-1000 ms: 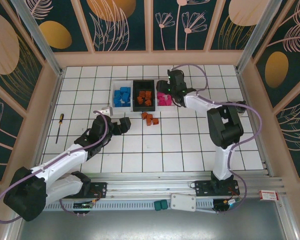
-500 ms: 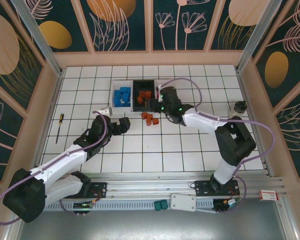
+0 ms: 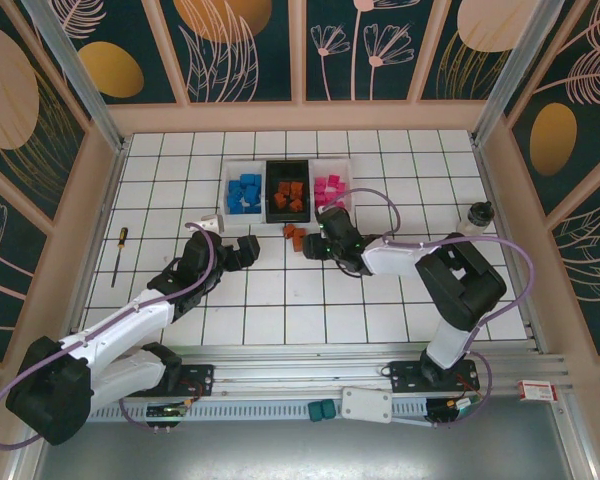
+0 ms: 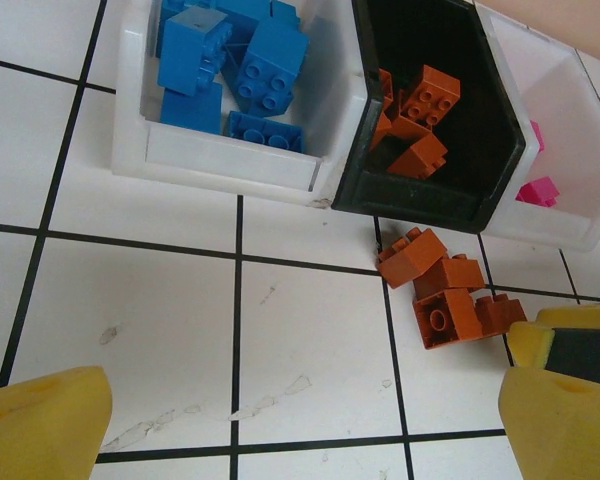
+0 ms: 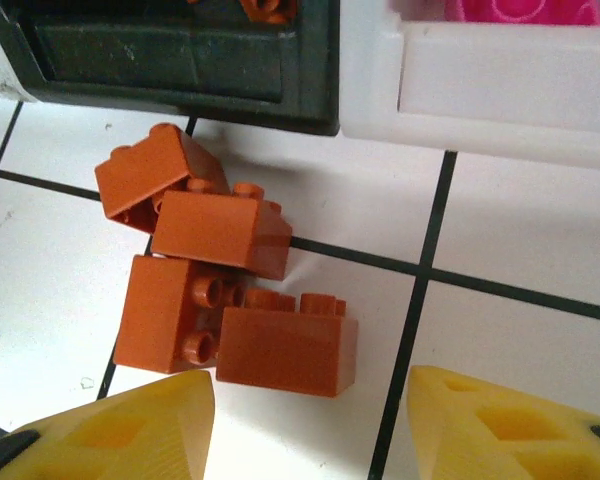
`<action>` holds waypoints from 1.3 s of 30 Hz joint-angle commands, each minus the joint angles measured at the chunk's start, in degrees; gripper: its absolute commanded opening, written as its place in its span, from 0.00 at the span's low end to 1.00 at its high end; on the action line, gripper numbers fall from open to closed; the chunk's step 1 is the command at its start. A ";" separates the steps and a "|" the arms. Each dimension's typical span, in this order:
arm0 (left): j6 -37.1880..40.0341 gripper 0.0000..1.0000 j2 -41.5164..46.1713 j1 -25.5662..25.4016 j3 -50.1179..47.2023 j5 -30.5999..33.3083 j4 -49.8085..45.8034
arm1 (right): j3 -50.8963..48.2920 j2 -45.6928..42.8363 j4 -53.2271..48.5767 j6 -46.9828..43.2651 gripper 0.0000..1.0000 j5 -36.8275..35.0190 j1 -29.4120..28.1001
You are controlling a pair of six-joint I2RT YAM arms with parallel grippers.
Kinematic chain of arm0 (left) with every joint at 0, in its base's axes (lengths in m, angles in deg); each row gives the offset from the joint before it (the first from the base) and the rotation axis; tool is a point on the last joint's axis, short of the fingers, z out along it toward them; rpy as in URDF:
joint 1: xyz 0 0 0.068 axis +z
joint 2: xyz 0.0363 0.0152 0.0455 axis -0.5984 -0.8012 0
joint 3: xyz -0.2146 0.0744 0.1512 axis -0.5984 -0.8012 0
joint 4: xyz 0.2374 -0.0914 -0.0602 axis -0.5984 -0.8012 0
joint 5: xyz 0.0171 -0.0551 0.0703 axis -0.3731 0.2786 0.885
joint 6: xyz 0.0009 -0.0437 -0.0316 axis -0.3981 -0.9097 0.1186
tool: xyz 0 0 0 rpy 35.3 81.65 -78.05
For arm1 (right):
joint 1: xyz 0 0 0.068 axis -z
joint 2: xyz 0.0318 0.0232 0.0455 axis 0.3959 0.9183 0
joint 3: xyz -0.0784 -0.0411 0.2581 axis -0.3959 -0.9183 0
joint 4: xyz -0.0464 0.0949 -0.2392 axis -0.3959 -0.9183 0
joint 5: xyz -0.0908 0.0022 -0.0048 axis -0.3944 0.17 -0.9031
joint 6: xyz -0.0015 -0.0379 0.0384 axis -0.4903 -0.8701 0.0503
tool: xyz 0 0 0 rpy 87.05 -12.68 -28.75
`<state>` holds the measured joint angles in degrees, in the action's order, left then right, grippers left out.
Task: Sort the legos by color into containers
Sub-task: Pick up the lego from the center of the table, then place the lego in the container.
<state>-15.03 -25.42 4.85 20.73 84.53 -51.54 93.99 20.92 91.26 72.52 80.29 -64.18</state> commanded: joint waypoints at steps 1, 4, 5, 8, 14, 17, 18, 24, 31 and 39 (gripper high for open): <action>0.67 0.99 -0.01 -0.25 -0.33 0.43 -0.47 | -0.64 0.72 4.16 1.18 0.54 1.10 0.80; 0.41 0.99 -0.53 -0.26 -0.25 0.09 -0.11 | -1.90 0.50 6.38 1.44 0.56 1.83 1.39; 0.41 0.99 -0.70 -0.24 -0.23 0.00 -0.02 | -2.12 0.38 6.90 1.27 0.57 3.38 1.32; 0.32 0.99 -1.23 -0.22 -0.23 -0.05 0.08 | -1.66 1.07 7.19 0.54 0.58 4.39 1.43; 0.23 0.99 -1.87 -0.22 -0.15 0.04 0.21 | 0.11 4.55 5.23 0.69 0.56 3.94 2.05; 0.23 0.99 -2.11 -0.23 -0.02 -0.16 0.25 | -0.76 4.63 5.48 0.89 0.53 3.95 2.49; 0.08 0.99 -2.17 -0.20 0.03 -0.14 0.25 | -1.31 4.39 5.71 0.93 0.51 3.95 2.80; 0.47 0.99 -3.05 -0.20 0.79 -0.40 0.16 | -5.82 -0.22 8.08 0.65 0.33 5.01 4.63; 0.89 0.99 -4.27 -0.25 0.57 -1.00 0.99 | -4.41 -8.29 5.23 -1.44 0.27 7.36 4.05; 0.00 0.99 -5.72 -0.18 0.03 -3.40 2.10 | 15.05 4.82 2.37 -2.43 0.28 8.58 2.28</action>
<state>-15.03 -30.79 4.87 20.73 82.67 -50.99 103.89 20.72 94.83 70.88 88.25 -61.65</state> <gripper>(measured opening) 0.987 0.306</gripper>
